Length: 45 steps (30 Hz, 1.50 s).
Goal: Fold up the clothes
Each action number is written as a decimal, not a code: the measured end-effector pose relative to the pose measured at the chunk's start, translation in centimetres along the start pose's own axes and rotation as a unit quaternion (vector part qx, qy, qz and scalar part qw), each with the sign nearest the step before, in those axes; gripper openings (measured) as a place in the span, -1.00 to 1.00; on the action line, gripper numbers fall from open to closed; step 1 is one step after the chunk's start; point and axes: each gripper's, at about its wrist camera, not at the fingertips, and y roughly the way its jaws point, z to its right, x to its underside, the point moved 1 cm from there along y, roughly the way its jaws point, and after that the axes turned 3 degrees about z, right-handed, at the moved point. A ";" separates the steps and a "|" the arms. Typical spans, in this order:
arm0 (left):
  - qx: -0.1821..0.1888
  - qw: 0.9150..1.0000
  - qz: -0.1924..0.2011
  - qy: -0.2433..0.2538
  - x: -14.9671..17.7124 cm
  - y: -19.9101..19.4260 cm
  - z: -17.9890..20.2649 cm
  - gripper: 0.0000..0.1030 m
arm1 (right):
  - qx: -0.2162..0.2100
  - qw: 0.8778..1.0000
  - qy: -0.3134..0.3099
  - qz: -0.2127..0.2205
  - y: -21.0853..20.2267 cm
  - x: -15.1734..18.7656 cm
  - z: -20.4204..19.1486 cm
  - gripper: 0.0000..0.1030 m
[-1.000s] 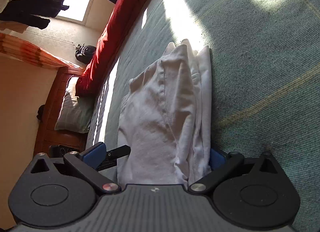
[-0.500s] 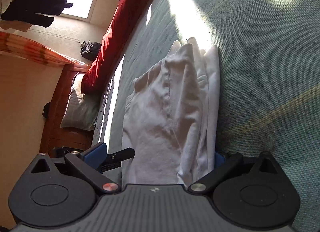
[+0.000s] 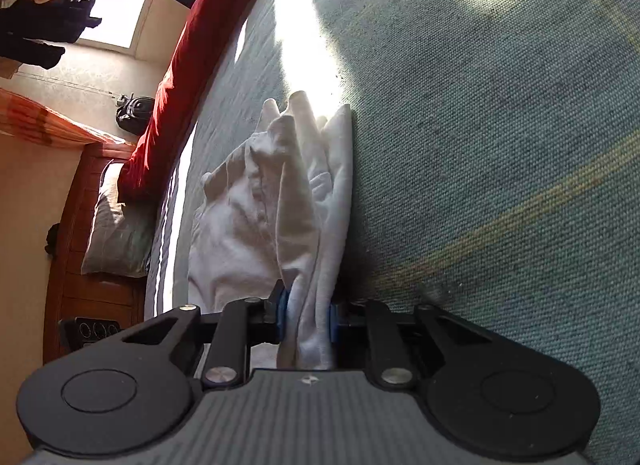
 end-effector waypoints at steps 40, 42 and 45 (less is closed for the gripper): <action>-0.046 0.989 0.138 -0.003 -0.8 -16.0 -2.3 -0.80 | 0.020 0.983 -0.183 0.023 1.5 6.0 -22.5 -0.55; -0.053 0.987 0.150 -0.012 -0.9 -17.9 -3.8 -0.80 | 0.012 0.982 -0.188 0.016 2.9 6.4 -24.2 -0.55; -0.068 0.984 0.166 -0.022 -1.1 -20.8 -6.3 -0.80 | -0.003 0.980 -0.197 0.000 5.5 7.3 -26.9 -0.55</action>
